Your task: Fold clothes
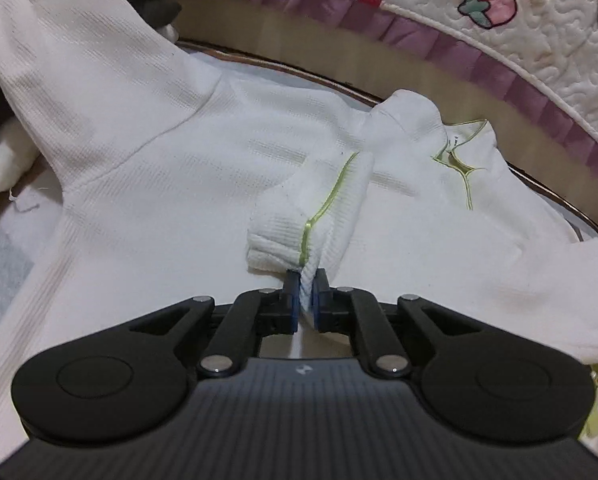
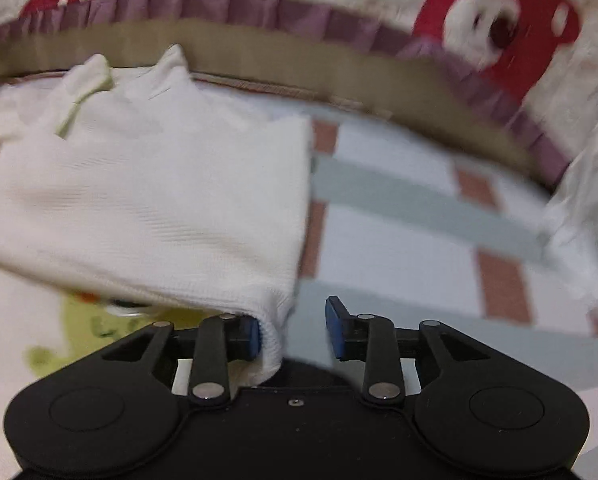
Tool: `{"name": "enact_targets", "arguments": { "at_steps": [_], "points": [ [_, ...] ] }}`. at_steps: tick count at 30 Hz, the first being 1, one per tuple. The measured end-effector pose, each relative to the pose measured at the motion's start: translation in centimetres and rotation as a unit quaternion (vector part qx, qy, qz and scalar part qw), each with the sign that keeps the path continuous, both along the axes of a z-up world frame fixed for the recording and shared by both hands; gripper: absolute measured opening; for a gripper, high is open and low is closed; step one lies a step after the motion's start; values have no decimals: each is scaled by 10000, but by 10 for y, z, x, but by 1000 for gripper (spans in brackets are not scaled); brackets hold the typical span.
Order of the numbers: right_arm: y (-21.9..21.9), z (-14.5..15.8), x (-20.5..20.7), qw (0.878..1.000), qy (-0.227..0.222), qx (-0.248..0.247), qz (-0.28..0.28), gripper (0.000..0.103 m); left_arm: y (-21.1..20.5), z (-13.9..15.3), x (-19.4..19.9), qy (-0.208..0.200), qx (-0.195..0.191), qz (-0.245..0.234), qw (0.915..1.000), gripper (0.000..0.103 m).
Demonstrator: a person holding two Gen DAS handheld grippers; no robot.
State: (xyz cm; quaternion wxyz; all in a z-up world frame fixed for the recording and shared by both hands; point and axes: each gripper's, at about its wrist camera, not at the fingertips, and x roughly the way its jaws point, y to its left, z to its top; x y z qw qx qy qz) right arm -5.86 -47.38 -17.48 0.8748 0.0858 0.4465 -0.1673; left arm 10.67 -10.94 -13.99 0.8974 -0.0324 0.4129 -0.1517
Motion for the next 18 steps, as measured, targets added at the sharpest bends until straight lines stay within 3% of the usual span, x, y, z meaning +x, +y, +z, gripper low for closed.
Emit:
{"name": "enact_targets", "arguments": {
  "at_steps": [1,2,3,6,10,13,16,18],
  "points": [
    [-7,1,-1,9996,-157,208,-86,51,2,2,-1,-26,14,-26,10000,11],
    [-15,0,-2,9985,-330,394,-193,63,3,2,-1,0,4,-30,10000,12],
    [-22,0,-3,9966,-502,580,-299,66,5,3,-1,27,-6,-35,10000,12],
    [-44,0,-5,9864,-1017,1134,-617,66,10,5,-1,102,-33,-31,9999,12],
    [-73,-1,-8,9623,-1692,1861,-1034,66,9,6,-7,77,142,58,9999,12],
    [-95,-2,-10,9366,-2185,2391,-1338,64,10,8,-11,-57,431,45,9990,29],
    [-89,5,20,9592,-2121,1532,-1074,64,17,10,-5,-107,358,-112,9992,35],
    [-98,-2,43,9648,-1966,1520,-864,64,23,11,1,-110,250,-232,9994,36]
  ]
}}
